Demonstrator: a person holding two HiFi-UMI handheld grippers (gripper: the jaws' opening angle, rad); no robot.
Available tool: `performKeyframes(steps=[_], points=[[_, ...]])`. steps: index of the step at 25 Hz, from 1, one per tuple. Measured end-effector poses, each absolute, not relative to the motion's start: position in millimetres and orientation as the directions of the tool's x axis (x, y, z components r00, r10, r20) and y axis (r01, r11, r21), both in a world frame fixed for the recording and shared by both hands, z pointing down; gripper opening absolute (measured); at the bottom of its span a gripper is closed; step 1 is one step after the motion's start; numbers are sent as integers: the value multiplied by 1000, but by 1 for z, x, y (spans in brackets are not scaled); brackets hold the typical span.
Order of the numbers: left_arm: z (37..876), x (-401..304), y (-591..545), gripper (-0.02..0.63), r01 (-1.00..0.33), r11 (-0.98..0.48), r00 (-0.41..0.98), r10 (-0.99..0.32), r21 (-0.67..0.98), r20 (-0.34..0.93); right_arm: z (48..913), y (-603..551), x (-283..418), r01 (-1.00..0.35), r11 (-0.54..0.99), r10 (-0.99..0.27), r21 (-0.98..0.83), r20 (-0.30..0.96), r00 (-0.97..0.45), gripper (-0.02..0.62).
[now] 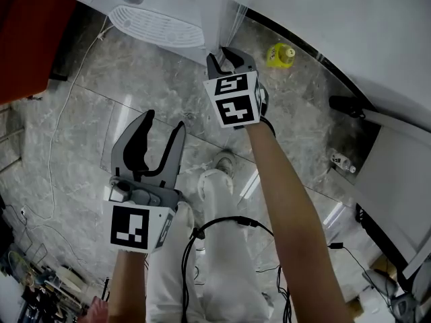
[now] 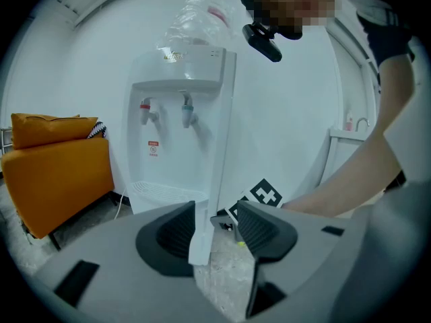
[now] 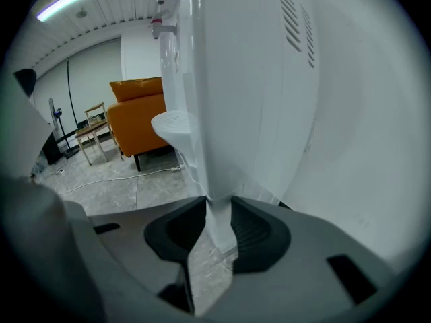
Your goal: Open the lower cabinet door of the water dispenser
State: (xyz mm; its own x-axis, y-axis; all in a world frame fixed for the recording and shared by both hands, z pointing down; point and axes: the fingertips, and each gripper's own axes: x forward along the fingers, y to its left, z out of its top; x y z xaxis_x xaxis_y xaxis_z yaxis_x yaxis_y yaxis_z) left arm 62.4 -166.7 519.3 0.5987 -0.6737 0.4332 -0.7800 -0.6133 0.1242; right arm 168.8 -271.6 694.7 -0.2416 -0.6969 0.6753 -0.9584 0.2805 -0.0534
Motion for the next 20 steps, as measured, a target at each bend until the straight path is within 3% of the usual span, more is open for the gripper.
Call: performKeyframes(steps=[20], points=[[519, 26, -142, 193, -810, -567, 564, -690, 145, 454, 696, -217, 113, -930, 362, -643, -58, 707, -295, 107]])
